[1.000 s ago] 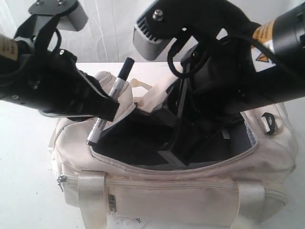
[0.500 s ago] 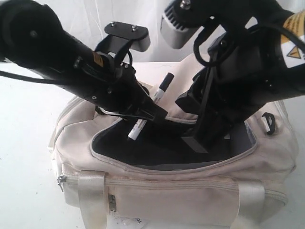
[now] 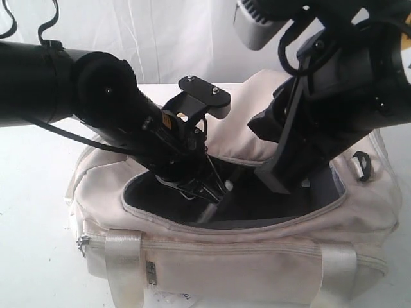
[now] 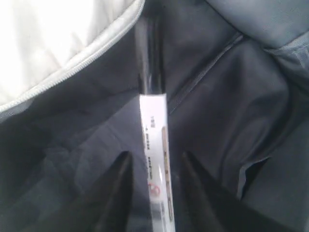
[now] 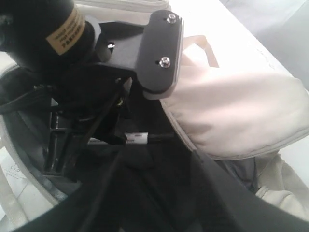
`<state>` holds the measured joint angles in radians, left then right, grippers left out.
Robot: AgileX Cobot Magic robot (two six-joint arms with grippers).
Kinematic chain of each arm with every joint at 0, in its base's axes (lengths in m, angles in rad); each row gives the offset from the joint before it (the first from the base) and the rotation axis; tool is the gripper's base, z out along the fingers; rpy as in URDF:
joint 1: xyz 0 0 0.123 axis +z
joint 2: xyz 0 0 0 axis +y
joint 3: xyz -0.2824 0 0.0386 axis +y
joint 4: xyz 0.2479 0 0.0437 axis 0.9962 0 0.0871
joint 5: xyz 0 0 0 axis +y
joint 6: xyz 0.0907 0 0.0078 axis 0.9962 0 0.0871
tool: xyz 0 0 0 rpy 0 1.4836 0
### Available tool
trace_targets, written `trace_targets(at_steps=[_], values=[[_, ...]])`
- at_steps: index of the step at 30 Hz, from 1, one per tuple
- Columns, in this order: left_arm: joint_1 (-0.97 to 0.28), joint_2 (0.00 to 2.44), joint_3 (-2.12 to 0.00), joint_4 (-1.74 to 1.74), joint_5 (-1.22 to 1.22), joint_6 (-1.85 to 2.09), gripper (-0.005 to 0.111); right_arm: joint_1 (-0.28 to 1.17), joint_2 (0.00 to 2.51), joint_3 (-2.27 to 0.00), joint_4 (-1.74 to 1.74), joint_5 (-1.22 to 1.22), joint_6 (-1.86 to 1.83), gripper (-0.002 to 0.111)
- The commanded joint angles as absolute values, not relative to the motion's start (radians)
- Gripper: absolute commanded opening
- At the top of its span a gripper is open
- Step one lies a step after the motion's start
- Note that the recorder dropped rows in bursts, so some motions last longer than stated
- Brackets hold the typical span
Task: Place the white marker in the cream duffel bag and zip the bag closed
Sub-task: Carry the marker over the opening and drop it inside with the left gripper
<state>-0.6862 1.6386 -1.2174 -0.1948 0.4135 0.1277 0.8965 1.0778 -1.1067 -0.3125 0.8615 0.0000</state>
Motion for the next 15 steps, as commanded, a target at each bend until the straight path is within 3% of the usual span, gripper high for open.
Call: trace_targets(at_steps=[1,10,15], values=[[-0.691,1.633,-1.223,-0.213,0.443,0.135,0.052,0.897,1.069,-1.105,-0.333,0.861,0.035,0.041],[-0.691,1.590,-1.223,-0.212,0.438,0.135,0.051,0.851,1.058,-1.104,-0.427,0.845,0.200,0.041],[-0.691,1.501,-1.223,-0.185,0.466,0.137,0.047,0.632,1.027,-1.104,-0.418,0.840,0.230,0.041]])
